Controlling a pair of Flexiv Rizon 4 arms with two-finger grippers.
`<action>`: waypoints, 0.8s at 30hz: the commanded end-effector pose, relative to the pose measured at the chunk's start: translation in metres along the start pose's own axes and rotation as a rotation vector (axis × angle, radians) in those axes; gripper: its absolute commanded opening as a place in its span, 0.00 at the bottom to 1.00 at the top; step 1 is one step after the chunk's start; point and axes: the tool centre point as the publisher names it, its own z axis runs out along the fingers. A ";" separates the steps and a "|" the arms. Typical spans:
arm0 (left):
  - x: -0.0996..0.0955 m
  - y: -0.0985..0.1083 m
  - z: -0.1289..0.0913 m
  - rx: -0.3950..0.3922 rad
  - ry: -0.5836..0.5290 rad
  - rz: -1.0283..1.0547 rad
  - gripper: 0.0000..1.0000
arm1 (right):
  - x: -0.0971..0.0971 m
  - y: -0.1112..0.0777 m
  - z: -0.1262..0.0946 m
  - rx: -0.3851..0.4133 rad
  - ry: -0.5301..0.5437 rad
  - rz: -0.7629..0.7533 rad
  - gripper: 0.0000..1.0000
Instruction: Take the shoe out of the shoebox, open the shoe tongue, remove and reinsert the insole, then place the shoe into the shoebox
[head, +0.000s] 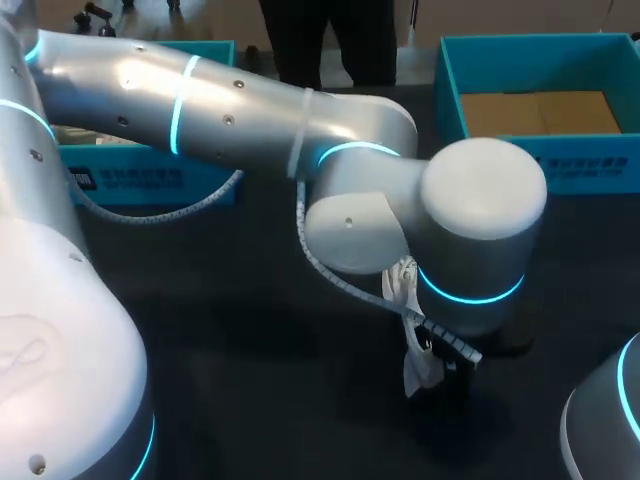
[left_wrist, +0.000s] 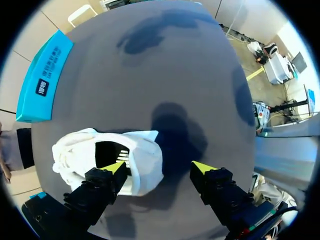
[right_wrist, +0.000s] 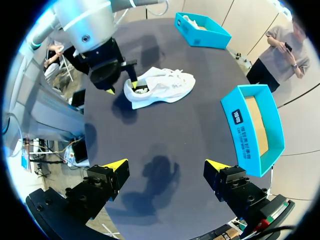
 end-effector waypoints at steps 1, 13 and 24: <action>-0.001 -0.001 0.016 -0.008 0.000 -0.017 0.81 | -0.002 0.001 0.000 0.003 0.004 0.001 1.00; -0.003 0.005 0.036 -0.053 0.004 -0.046 0.71 | -0.002 0.001 0.000 0.003 0.004 0.001 1.00; 0.000 0.011 0.047 -0.099 0.084 -0.070 0.00 | -0.002 0.001 0.000 0.003 0.004 0.001 1.00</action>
